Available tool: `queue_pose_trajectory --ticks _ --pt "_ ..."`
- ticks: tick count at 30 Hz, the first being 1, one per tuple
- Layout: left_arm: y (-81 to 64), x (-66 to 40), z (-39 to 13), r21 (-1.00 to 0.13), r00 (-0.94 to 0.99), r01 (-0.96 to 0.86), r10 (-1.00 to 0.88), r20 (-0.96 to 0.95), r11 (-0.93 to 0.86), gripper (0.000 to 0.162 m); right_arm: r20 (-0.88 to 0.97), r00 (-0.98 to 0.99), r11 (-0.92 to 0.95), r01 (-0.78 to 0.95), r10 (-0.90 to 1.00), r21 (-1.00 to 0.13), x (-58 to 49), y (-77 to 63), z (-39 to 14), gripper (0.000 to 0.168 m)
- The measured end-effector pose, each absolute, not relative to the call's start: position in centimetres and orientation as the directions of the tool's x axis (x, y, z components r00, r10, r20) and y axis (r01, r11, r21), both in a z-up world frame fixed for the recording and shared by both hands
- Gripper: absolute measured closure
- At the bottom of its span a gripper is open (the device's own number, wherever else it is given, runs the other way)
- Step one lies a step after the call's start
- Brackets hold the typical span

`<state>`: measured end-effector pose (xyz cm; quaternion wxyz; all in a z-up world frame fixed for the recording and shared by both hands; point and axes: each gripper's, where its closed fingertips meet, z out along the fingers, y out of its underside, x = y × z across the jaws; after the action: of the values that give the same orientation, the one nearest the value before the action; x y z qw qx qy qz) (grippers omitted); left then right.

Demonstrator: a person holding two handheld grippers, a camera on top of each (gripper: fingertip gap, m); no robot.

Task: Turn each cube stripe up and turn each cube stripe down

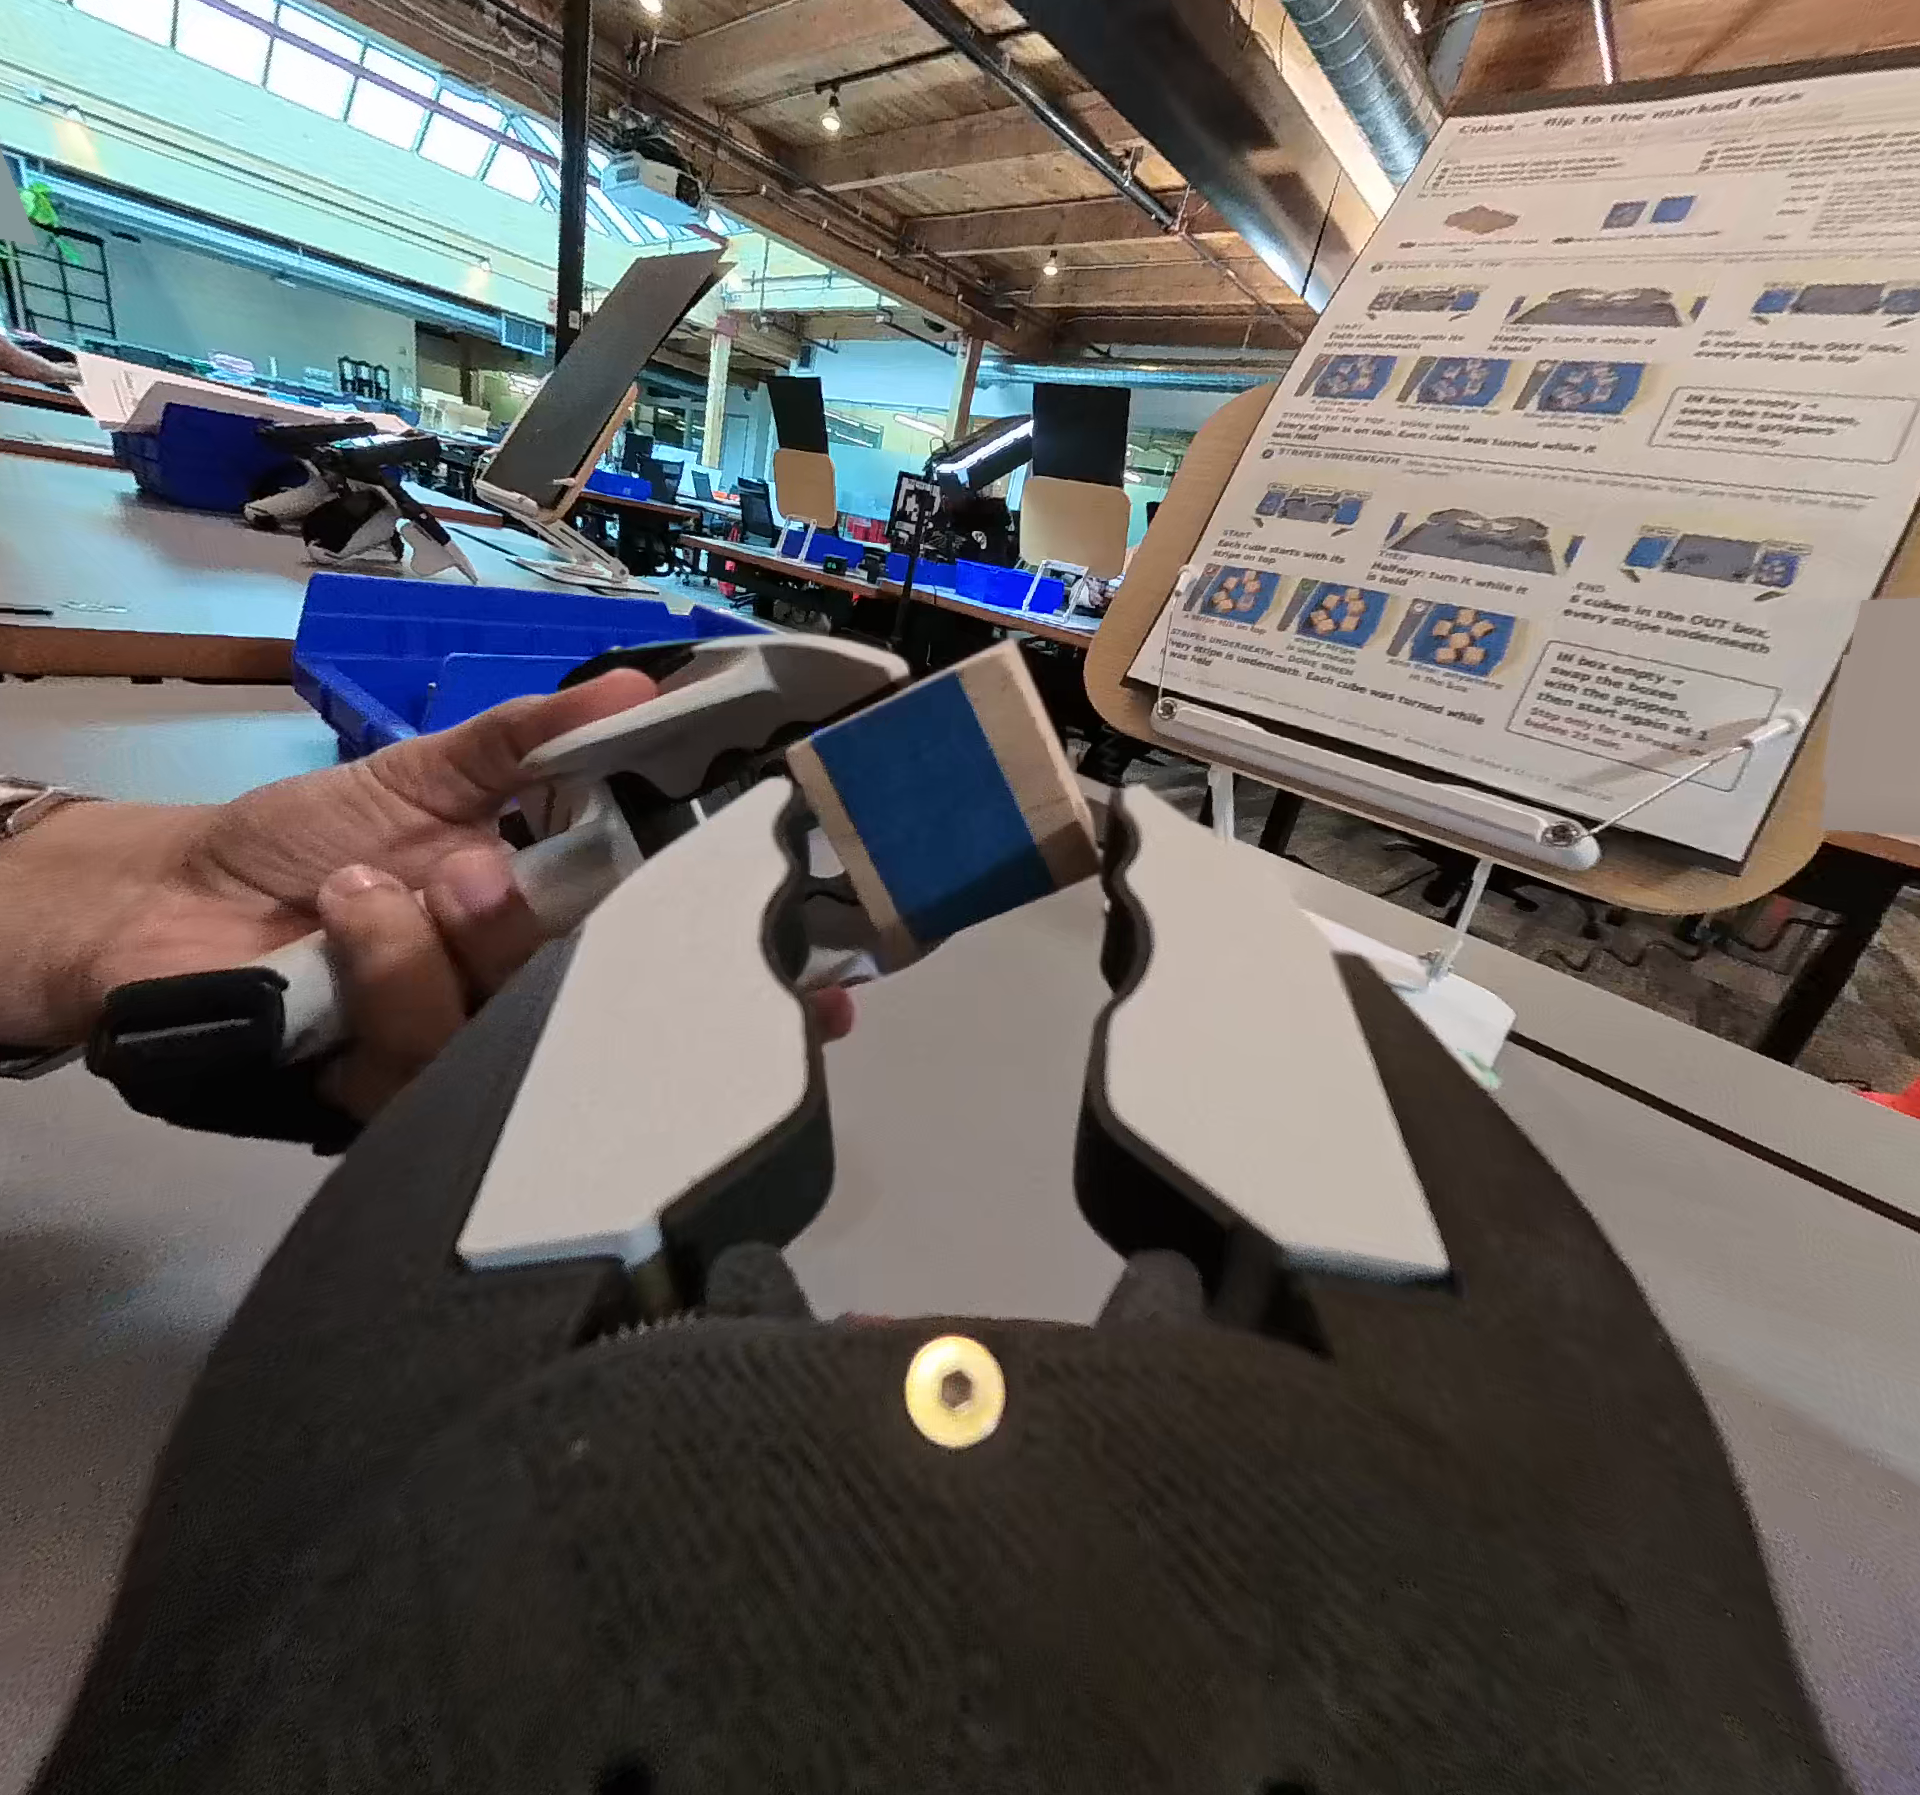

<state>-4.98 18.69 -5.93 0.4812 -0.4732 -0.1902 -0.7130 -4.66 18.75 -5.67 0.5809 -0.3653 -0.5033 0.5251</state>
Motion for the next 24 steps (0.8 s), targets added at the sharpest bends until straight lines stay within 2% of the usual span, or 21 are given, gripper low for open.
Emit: queue_pose_trajectory --ticks 8,11,15,19,21,24 --pt "18.1 -5.1 -6.2 -0.191 -0.105 0.855 -0.521 0.847 -0.483 0.119 0.146 -0.125 0.115 -0.229 0.981 -0.967 -4.8 18.5 -5.4 0.115" --pt "17.9 -6.5 -6.0 -0.174 -0.096 0.887 -0.539 0.837 -0.428 0.104 0.14 -0.085 0.116 -0.233 0.987 -0.965 -4.5 19.8 -4.3 0.116" --pt "17.7 -8.0 -6.3 -0.183 -0.053 0.909 -0.541 0.84 -0.373 0.1 0.191 0.107 0.212 -0.246 0.976 -0.946 -3.1 25.3 -0.2 0.116" --pt "17.8 -8.3 -6.5 -0.162 -0.078 0.909 -0.538 0.839 -0.384 0.101 0.212 0.386 0.291 -0.159 0.898 -0.943 0.1 34.9 2.9 0.116" --pt "17.9 -8.1 -6.7 -0.141 -0.106 0.905 -0.534 0.839 -0.401 0.101 0.142 0.475 0.218 -0.108 0.869 -0.97 1.9 40.2 2.2 0.116" --pt "18.1 -7.2 -6.9 -0.131 -0.131 0.892 -0.524 0.841 -0.433 0.101 0.023 0.532 -0.005 0.051 0.846 -0.999 3.4 47.0 -3.2 0.116"
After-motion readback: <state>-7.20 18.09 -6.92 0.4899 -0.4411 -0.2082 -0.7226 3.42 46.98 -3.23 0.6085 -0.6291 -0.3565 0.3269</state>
